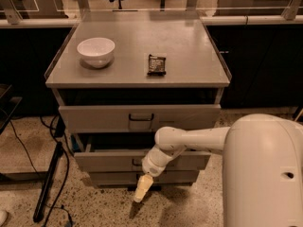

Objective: Open middle drawer

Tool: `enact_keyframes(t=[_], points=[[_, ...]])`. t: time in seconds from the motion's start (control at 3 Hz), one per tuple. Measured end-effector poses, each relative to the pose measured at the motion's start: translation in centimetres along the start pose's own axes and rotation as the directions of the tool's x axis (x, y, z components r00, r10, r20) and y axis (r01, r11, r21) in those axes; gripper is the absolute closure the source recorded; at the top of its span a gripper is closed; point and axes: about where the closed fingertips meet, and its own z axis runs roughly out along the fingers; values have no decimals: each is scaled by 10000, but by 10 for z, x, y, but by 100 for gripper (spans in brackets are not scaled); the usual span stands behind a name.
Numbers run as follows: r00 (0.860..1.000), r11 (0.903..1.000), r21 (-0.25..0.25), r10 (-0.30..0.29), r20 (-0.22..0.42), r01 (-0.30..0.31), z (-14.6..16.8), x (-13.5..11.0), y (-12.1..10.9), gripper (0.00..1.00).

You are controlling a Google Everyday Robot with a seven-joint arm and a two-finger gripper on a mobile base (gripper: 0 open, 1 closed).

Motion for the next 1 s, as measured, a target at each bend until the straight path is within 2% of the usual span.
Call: enact_keyframes(t=[0.33, 0.67, 1.0], points=[[10000, 9992, -393, -81, 7, 81, -13, 6, 40, 0], [9998, 9956, -932, 9, 212, 11, -31, 13, 96, 0], [9997, 9955, -934, -143, 211, 162, -29, 10, 92, 0]])
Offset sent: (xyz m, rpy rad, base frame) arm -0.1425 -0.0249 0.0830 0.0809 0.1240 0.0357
